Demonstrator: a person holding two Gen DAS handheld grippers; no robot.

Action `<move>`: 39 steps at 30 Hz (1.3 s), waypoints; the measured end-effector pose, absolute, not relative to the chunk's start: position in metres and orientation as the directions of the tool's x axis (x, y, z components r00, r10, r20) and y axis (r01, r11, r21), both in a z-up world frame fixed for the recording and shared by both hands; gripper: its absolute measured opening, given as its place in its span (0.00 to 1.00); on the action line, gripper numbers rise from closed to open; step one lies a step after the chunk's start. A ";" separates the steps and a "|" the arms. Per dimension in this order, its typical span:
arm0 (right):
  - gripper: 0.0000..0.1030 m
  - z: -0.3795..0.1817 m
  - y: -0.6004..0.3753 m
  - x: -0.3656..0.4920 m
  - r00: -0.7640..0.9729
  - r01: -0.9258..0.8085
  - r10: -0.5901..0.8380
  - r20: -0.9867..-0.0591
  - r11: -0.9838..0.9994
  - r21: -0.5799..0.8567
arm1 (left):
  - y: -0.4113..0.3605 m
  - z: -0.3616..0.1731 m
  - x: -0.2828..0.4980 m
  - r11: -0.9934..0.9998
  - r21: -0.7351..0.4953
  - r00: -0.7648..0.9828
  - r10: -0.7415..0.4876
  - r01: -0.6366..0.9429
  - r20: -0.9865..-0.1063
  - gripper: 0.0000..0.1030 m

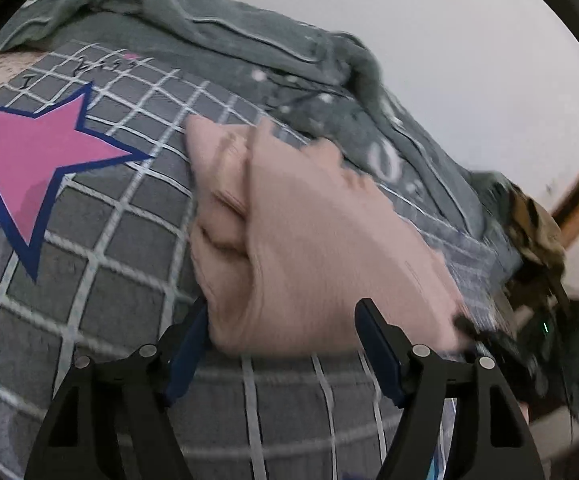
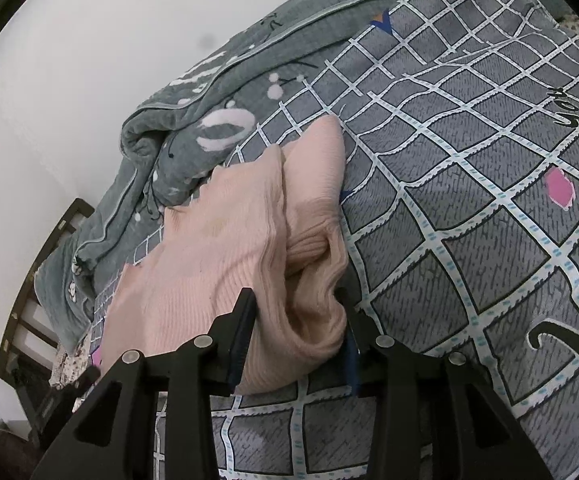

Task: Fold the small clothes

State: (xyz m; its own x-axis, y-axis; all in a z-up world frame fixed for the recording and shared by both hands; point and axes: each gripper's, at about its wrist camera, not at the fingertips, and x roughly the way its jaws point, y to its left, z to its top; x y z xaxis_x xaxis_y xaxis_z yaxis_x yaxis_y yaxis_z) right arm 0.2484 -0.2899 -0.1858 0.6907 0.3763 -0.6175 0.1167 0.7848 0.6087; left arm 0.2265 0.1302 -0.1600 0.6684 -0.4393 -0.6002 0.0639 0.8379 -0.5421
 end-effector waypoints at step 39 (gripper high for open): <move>0.09 -0.141 -0.317 0.086 0.662 0.065 0.443 -0.605 0.770 0.635 | 0.119 -0.135 0.094 0.867 -0.495 0.673 -0.335 -0.054 -0.660 0.11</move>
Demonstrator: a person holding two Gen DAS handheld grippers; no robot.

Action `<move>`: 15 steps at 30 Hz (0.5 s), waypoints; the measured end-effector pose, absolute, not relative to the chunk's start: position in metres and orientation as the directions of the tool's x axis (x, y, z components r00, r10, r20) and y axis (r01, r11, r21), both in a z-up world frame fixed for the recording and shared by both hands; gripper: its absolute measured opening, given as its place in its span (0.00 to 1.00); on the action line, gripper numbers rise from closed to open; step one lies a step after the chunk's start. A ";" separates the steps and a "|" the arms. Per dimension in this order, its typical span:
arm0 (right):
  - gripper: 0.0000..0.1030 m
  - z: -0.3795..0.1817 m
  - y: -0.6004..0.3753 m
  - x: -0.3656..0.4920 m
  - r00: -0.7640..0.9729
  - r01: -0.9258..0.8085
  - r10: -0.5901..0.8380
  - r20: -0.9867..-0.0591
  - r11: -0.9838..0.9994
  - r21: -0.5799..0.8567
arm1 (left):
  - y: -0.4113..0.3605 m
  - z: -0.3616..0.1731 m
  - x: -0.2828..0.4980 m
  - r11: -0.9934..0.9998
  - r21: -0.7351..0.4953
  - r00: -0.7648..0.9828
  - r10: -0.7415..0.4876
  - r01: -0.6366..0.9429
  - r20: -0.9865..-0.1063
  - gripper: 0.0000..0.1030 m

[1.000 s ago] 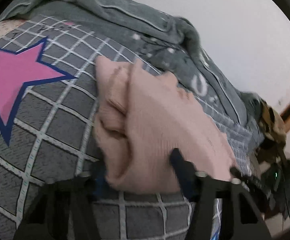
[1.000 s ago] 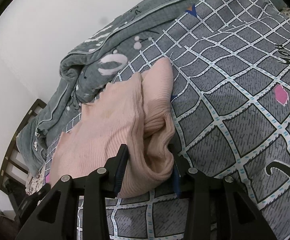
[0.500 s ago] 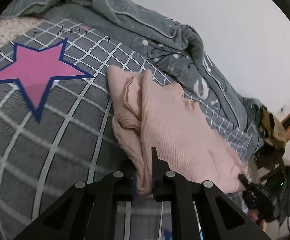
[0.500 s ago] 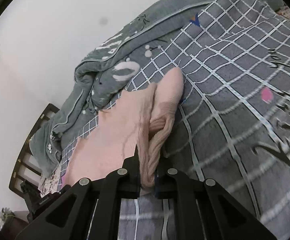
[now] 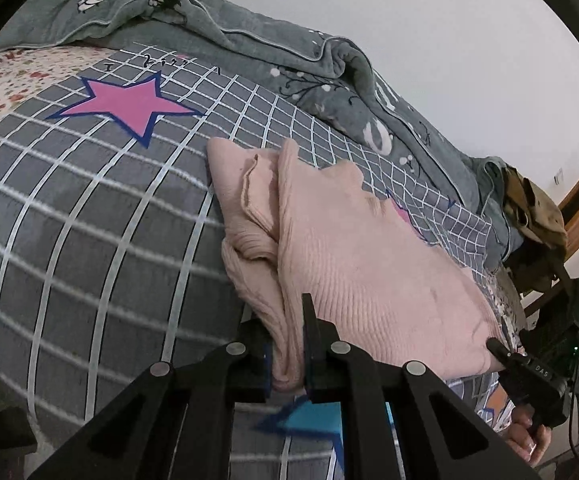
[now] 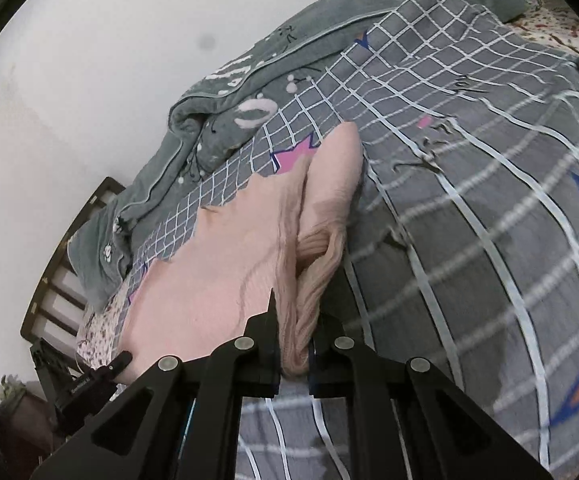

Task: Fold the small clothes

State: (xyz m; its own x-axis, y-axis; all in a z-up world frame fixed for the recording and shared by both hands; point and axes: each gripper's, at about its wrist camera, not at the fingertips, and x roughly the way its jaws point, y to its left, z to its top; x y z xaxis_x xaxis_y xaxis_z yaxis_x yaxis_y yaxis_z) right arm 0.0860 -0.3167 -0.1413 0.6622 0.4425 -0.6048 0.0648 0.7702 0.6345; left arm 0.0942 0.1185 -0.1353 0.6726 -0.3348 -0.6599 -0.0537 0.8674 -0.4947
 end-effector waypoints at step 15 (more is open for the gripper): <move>0.31 -0.102 -0.299 0.048 0.774 -0.002 0.179 -0.608 0.960 0.281 | 0.123 -0.124 0.100 0.917 -0.396 0.702 -0.248 -0.053 -0.668 0.57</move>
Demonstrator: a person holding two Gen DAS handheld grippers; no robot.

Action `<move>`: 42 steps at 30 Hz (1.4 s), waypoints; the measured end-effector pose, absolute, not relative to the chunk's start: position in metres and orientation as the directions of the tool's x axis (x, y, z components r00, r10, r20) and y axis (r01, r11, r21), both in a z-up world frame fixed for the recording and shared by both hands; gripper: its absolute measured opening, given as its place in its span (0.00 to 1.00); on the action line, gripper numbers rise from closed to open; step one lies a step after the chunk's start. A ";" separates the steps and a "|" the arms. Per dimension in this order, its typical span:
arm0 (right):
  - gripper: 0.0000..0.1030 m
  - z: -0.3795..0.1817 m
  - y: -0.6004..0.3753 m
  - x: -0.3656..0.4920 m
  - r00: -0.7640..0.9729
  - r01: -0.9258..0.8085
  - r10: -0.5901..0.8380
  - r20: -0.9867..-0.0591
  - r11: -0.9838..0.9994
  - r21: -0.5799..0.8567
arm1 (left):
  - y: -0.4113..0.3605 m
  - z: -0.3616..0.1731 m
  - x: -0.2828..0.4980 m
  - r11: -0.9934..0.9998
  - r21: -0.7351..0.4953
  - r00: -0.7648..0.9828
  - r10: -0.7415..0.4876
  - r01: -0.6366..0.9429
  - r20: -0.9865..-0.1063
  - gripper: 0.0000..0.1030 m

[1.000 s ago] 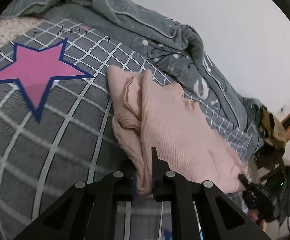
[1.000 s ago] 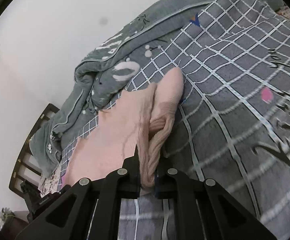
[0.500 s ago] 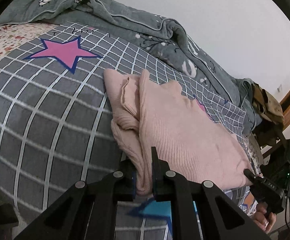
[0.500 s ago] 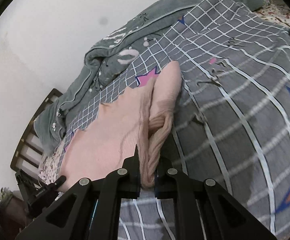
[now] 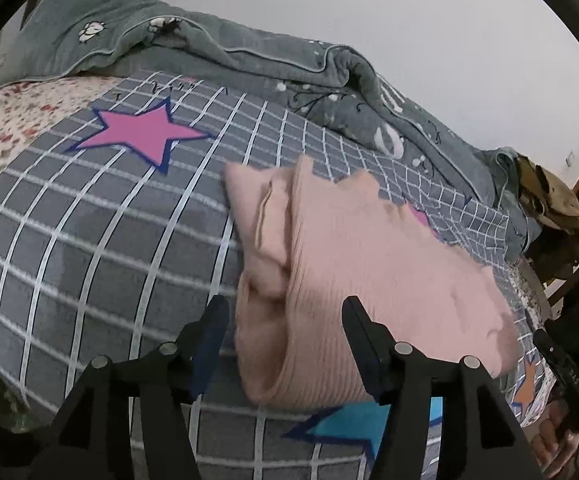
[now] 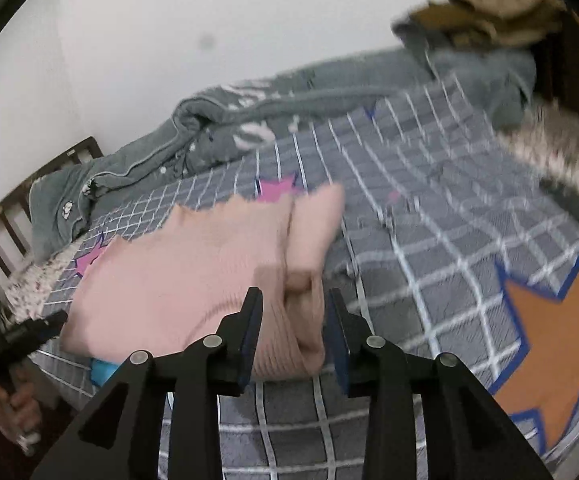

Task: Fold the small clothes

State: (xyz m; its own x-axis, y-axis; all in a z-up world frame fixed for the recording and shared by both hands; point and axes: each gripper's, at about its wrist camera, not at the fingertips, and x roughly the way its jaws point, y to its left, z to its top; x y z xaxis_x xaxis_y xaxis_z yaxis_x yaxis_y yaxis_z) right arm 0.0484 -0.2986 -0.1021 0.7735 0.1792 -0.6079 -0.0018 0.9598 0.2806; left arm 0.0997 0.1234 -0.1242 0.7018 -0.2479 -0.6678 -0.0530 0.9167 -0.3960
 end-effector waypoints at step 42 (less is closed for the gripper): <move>0.35 -0.134 -0.126 0.151 0.708 -0.181 0.169 -0.685 0.982 0.055 | 0.119 -0.154 0.170 0.911 -0.411 0.667 -0.303 -0.006 -0.681 0.36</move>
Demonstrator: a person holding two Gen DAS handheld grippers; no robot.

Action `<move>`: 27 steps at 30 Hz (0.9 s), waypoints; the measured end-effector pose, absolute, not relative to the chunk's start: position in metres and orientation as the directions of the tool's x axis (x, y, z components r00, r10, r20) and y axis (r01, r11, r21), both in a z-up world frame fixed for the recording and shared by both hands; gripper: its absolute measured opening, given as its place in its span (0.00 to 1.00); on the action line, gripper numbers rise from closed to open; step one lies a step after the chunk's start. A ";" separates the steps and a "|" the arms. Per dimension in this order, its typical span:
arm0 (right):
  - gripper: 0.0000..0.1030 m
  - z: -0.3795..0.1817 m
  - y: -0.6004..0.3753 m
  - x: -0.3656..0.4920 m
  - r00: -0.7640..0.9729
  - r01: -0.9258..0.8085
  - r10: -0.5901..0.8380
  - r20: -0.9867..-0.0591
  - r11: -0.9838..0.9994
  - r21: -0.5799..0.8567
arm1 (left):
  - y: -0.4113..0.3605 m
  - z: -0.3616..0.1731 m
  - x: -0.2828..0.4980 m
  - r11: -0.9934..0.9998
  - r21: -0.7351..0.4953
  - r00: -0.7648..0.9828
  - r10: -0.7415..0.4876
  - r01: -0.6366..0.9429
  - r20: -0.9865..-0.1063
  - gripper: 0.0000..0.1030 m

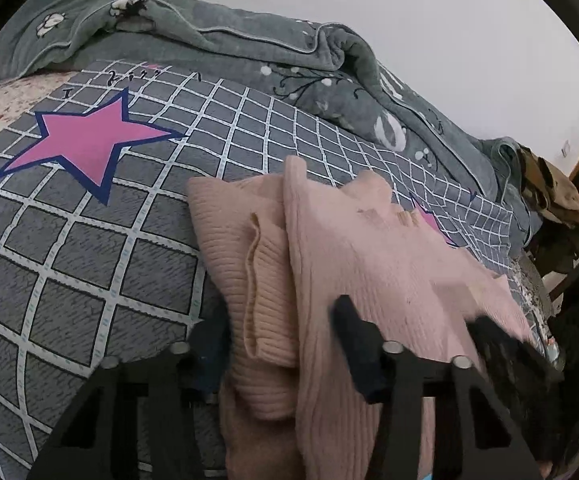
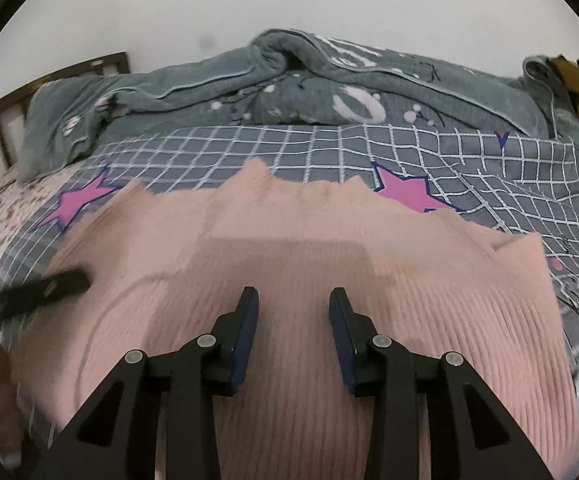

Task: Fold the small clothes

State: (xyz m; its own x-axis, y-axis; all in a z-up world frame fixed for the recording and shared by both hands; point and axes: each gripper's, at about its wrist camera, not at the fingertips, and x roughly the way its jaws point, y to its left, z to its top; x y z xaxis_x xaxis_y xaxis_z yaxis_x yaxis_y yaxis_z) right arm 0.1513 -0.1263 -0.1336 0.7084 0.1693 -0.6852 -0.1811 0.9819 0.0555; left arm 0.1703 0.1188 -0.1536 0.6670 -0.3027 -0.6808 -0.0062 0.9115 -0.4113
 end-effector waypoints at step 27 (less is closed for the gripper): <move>0.37 -0.091 -0.260 0.022 0.764 -0.044 0.139 -0.630 0.986 0.164 | -0.023 -0.022 0.172 0.915 -0.402 0.655 -0.315 0.019 -0.687 0.21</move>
